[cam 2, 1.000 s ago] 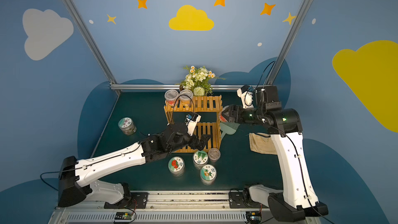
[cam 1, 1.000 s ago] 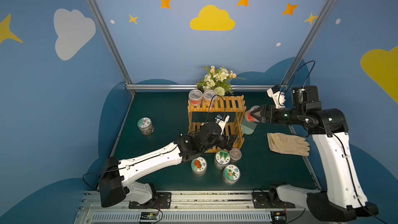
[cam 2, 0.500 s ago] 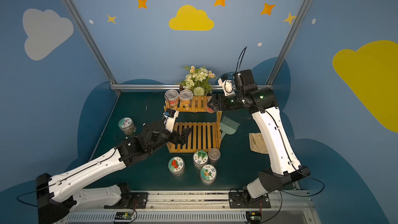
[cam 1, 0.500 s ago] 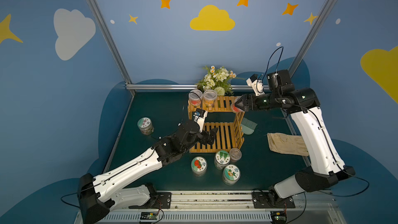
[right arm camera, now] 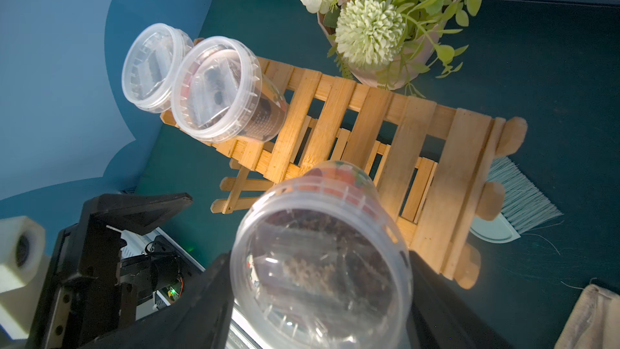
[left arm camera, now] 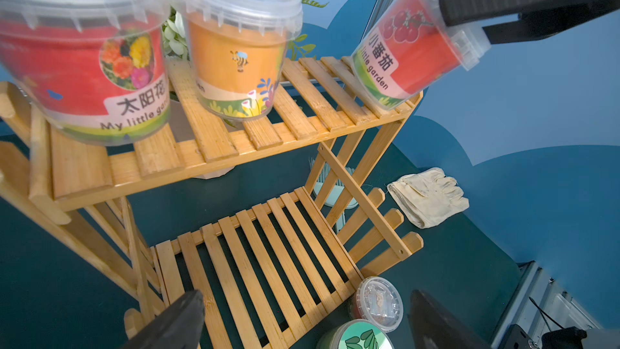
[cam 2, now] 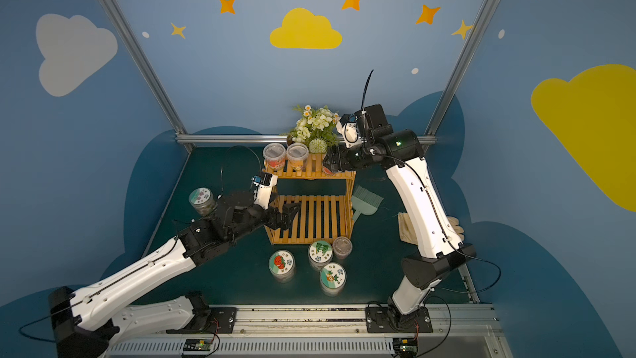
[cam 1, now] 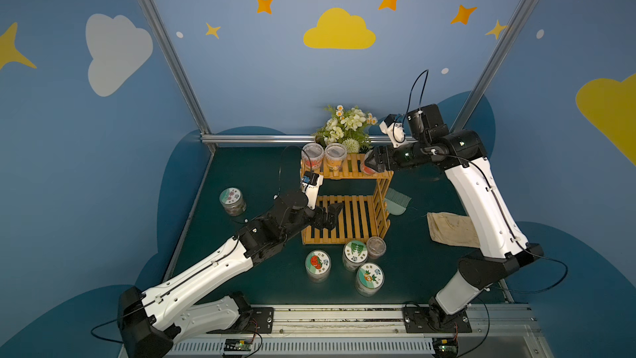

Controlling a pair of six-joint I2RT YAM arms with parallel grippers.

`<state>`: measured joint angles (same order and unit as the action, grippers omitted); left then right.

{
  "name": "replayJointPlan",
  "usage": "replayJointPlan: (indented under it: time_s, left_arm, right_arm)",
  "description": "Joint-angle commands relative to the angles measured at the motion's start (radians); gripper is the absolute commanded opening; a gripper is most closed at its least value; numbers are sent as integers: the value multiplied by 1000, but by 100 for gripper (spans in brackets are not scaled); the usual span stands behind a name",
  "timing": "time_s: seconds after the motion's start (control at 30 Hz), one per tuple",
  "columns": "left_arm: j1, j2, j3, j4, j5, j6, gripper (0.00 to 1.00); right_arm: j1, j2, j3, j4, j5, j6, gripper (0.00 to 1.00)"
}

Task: Place the seed container on the shelf
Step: Place the seed jar on the shelf.

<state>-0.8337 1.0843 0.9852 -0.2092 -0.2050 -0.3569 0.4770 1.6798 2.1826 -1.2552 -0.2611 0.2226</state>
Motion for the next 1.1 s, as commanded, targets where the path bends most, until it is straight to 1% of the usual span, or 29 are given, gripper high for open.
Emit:
replayJointPlan:
  time_s: [0.0,0.2,0.47,0.63,1.07]
  left_arm:
    - [14,-2,-5,8,42,-30,100]
    - [29,6,5,4,61,-48,100]
    - [34,17,13,8,78,-59,100]
    - [33,10,6,19,78,-69,100]
    - [33,15,14,19,87,-71,100]
  right_arm:
    - [8,18,38,-19,14,-15,76]
    - [13,74,91,-41,20,-20,76]
    - [38,145,178,-85,61,-28,76]
    - [44,173,211,-107,87,-26,77]
    - [55,225,270,-122,103,-20,78]
